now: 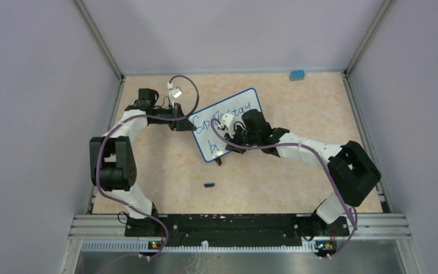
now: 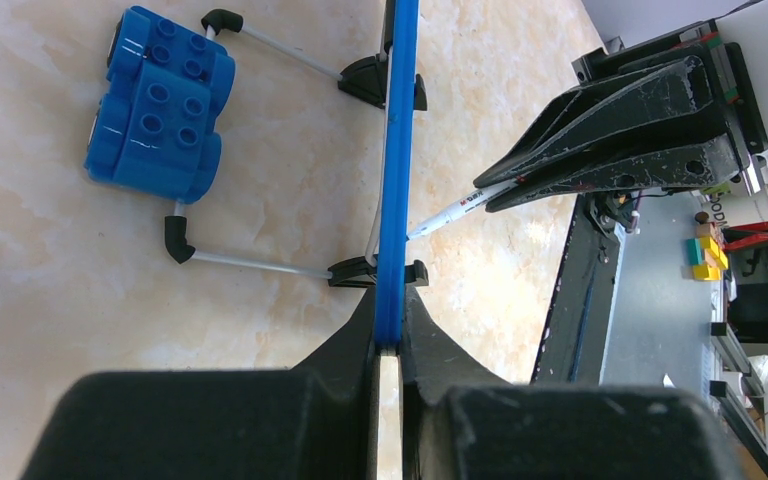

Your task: Write a sentence on the whiteboard

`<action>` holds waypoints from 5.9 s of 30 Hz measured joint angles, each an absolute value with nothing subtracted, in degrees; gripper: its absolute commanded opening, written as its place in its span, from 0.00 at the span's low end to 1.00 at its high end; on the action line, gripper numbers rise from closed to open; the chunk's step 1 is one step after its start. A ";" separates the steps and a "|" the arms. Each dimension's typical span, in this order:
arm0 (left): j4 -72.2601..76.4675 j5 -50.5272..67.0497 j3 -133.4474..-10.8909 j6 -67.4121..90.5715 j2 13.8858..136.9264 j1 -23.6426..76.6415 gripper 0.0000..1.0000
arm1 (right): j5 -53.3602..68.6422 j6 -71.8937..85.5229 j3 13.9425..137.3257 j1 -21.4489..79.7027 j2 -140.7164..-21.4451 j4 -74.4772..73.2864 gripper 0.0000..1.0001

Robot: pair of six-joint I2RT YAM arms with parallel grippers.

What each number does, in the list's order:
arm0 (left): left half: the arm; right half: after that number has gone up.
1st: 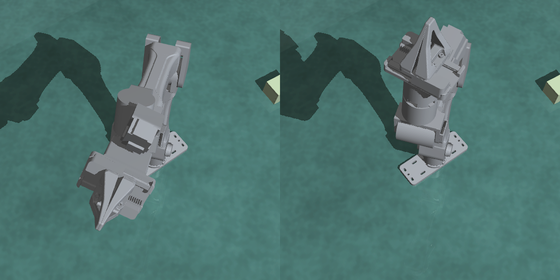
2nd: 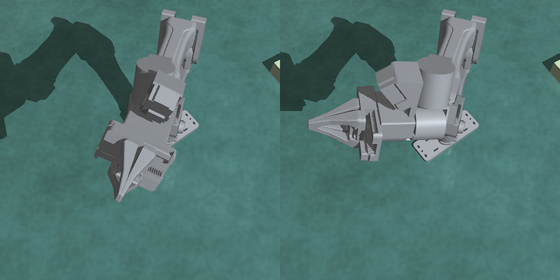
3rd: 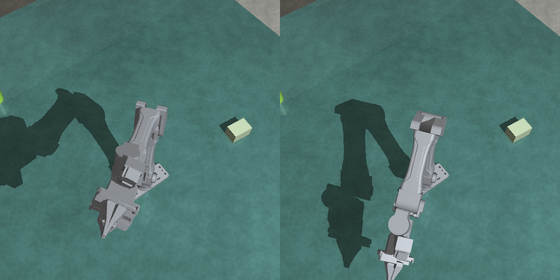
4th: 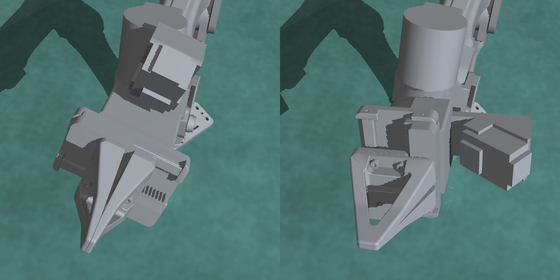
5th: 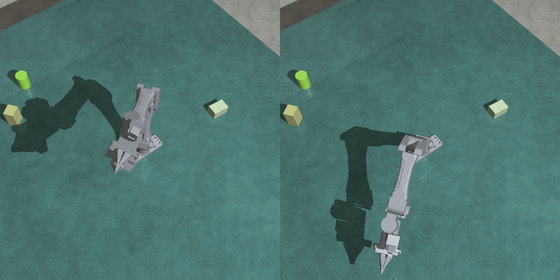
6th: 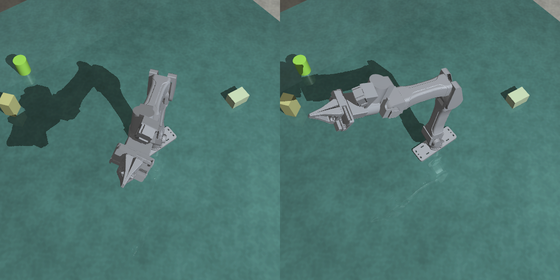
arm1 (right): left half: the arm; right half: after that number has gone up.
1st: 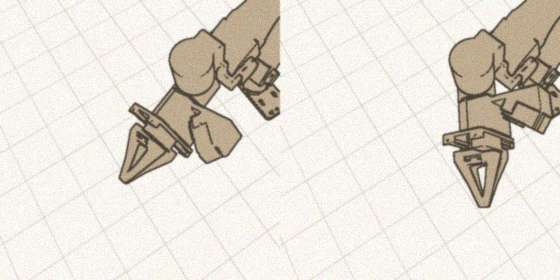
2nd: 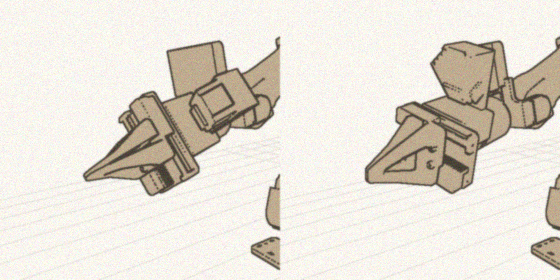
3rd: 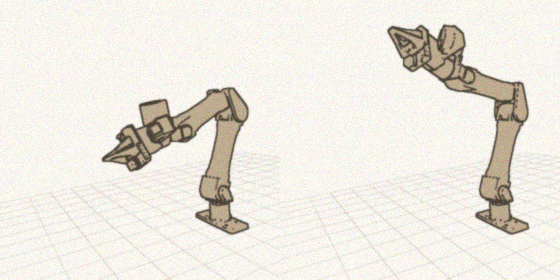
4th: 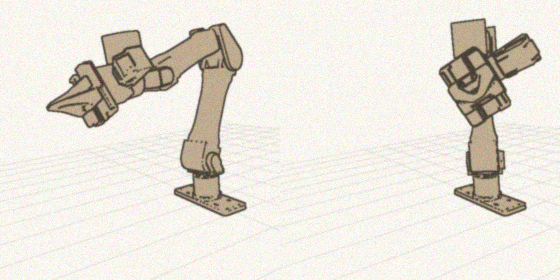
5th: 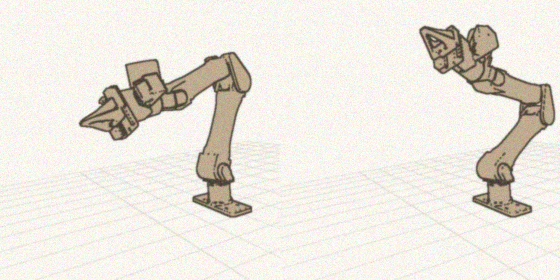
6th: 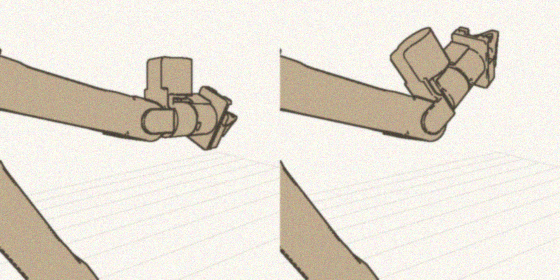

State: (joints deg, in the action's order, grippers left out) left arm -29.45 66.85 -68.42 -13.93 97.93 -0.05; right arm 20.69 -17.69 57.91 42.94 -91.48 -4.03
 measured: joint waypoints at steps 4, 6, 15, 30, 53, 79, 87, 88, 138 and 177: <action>-29.61 66.83 -68.51 -13.93 97.93 -0.03 0.00 | 20.75 -17.23 58.67 42.70 -91.57 -4.32 0.00; -29.61 66.83 -68.53 -13.93 97.93 -0.03 0.00 | 20.86 -16.91 59.40 42.22 -91.57 -4.34 0.00; -29.67 66.81 -68.66 -13.93 98.02 0.01 0.00 | 21.96 -16.38 60.42 40.64 -91.57 -4.34 0.00; -30.04 66.78 -68.88 -13.96 98.02 0.05 0.00 | 24.08 -16.88 60.42 40.25 -90.37 -5.17 0.00; -30.11 66.61 -69.01 -14.50 98.04 0.10 0.00 | 22.50 -16.67 60.42 37.67 -91.00 -5.72 0.00; -30.20 66.65 -69.01 -14.70 98.04 0.10 0.00 | 23.51 -18.00 58.87 38.13 -91.05 -6.44 0.00; -30.20 66.67 -69.01 -14.70 98.04 0.10 0.00 | 23.42 -18.00 58.54 38.13 -90.94 -7.51 0.00; -30.22 66.70 -69.01 -14.70 98.04 0.10 0.00 | 23.40 -18.00 58.57 38.13 -90.83 -7.77 0.00; -30.87 66.65 -69.30 -15.18 98.04 0.14 0.00 | 26.85 -16.36 61.41 34.92 -86.87 -9.78 0.00; -30.85 66.65 -69.30 -15.22 98.04 0.14 0.00 | 24.16 -15.88 63.09 34.74 -91.57 -9.67 0.00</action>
State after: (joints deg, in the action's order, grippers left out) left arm -30.85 66.65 -69.30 -15.22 98.04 0.14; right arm 24.16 -15.88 63.09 34.74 -91.57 -9.67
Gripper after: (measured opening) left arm 0.093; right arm 0.087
